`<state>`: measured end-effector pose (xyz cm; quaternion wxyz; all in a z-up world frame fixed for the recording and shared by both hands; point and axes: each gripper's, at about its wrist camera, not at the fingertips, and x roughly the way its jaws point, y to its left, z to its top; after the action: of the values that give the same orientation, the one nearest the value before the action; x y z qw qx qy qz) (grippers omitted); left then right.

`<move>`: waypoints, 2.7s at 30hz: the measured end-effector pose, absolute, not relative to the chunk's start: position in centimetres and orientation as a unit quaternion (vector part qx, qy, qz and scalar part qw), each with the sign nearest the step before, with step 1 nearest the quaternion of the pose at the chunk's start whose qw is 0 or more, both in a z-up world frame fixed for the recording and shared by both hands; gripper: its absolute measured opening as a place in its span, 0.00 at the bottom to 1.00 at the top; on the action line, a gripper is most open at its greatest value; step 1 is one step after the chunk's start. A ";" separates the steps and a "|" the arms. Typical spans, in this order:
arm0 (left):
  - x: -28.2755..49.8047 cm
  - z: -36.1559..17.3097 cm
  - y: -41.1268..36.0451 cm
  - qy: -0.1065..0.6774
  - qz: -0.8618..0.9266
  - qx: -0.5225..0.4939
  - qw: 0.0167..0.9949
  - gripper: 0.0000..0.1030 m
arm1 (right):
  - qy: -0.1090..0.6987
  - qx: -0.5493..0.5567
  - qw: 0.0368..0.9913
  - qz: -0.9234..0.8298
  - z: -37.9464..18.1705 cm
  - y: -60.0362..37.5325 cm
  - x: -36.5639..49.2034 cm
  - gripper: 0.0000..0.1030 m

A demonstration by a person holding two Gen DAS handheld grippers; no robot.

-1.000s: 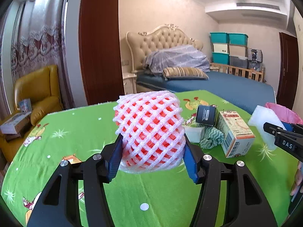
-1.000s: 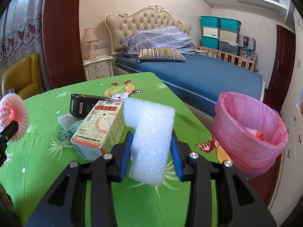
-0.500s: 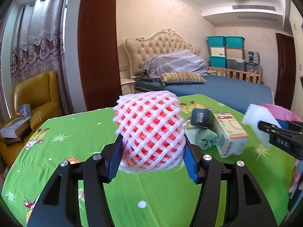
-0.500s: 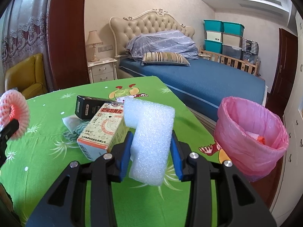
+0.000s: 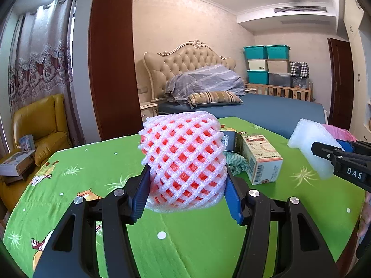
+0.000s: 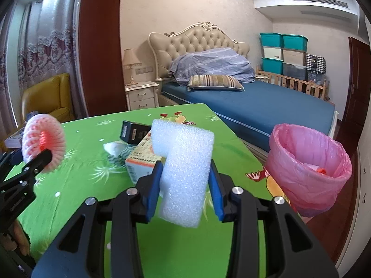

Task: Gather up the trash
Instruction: 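Carry the foam block and fruit net over the wastebasket with both tools, then open both tools to drop the foam block and fruit net into the wastebasket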

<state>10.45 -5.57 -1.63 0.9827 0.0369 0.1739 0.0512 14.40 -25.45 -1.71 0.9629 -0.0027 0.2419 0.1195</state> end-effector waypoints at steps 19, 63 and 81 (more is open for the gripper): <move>9.8 -1.2 -9.6 0.176 -0.008 0.071 0.982 0.54 | 0.230 0.011 0.969 0.085 -1.3 -29.8 12.5 0.37; 24.6 2.3 -32.5 0.278 -0.273 0.077 0.918 0.54 | 0.212 0.043 0.974 -0.066 0.2 -50.7 15.2 0.37; 35.6 3.1 -39.6 0.299 -0.250 0.053 0.919 0.85 | 0.219 0.017 0.975 -0.028 -2.6 -52.2 21.9 0.84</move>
<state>35.56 -39.57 3.10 0.9193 0.0532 0.2993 -0.2501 21.87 -52.25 -2.62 0.9752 0.0167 0.2190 -0.0283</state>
